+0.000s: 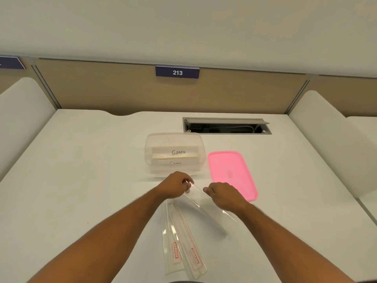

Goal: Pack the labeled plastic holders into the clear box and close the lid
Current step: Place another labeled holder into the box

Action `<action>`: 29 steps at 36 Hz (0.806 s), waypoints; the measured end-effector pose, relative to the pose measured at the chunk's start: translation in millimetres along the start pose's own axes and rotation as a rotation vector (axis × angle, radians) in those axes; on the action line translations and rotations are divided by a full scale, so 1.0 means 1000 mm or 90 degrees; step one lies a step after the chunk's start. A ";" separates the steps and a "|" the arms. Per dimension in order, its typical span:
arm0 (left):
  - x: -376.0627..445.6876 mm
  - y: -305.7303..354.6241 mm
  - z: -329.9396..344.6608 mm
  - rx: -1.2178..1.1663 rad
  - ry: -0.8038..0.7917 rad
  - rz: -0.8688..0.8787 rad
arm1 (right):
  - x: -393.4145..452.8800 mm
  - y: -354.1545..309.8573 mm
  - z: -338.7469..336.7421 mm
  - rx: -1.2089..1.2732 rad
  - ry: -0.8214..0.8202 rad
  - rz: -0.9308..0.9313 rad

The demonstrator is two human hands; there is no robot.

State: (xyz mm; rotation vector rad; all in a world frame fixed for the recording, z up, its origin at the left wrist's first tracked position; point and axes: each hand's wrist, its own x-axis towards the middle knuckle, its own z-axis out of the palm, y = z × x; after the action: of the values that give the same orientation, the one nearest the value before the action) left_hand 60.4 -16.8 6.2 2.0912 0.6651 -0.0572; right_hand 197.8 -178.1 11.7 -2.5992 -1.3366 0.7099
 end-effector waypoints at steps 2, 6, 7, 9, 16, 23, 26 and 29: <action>0.002 0.003 -0.004 -0.019 0.014 -0.022 | 0.000 -0.001 -0.003 0.043 -0.024 0.009; 0.004 0.004 -0.013 -0.065 0.041 -0.079 | 0.002 0.000 -0.005 0.084 -0.062 0.016; 0.004 0.004 -0.015 -0.080 0.051 -0.092 | 0.003 0.001 -0.006 0.081 -0.069 0.012; 0.005 0.003 -0.018 -0.111 0.073 -0.118 | 0.003 0.003 -0.006 0.070 -0.077 -0.007; 0.003 0.004 -0.033 -0.207 0.083 -0.188 | 0.005 0.009 -0.012 0.074 -0.104 -0.089; 0.000 0.007 -0.052 -0.184 0.062 -0.176 | 0.009 0.002 -0.032 0.083 -0.100 -0.127; -0.001 0.006 -0.061 -0.129 0.064 -0.155 | 0.014 -0.001 -0.042 0.085 -0.125 -0.133; -0.001 0.006 -0.070 0.013 0.085 -0.097 | 0.019 -0.003 -0.051 0.094 -0.144 -0.129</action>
State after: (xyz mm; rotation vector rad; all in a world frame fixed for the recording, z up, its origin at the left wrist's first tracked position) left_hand 48.2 34.9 51.7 2.0746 0.9076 -0.0090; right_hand 229.1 -156.1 51.1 -2.2838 -1.5178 1.0464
